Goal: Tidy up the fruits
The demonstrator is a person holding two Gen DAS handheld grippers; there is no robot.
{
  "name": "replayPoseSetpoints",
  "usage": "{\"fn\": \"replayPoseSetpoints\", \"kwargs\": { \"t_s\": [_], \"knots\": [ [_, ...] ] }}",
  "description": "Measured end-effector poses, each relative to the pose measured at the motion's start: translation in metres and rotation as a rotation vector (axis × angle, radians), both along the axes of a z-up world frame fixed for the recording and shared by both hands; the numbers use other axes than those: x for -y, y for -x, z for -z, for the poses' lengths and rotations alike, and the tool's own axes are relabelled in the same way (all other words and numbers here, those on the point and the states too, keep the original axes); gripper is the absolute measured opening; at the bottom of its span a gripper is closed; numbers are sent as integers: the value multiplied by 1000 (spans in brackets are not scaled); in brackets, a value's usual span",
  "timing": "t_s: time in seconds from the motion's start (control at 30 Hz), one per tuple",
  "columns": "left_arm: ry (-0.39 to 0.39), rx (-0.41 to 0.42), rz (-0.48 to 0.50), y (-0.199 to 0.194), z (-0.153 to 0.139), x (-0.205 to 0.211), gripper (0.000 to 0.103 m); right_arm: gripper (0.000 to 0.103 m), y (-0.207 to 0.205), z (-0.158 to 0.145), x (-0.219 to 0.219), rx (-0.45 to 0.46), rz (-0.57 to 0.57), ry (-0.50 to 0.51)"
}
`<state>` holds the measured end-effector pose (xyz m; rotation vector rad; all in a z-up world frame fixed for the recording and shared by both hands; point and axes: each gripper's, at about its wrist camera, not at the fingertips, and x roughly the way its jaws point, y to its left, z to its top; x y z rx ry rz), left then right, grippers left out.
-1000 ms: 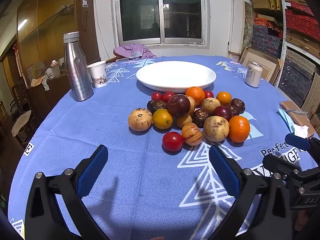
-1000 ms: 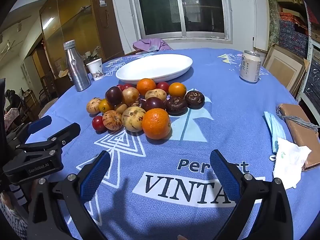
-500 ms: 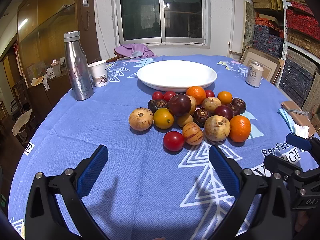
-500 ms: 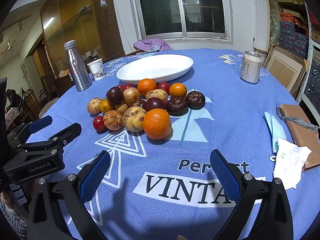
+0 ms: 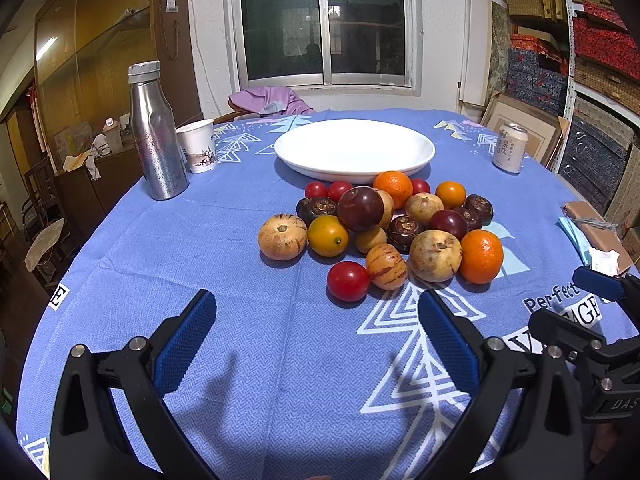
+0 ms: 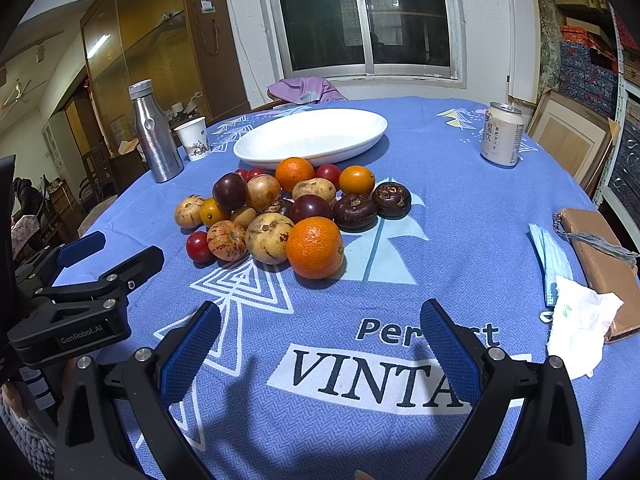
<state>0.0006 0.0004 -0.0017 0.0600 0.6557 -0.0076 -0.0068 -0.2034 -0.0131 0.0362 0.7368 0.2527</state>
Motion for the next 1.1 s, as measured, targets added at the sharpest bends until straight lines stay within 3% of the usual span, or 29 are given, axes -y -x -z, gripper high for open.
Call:
{"fn": "replayPoseSetpoints", "kwargs": {
  "t_s": [1.1],
  "knots": [
    [-2,-7,1,-2,1,-1,99,100,3,-1,-3,-6,2,1]
  ]
}}
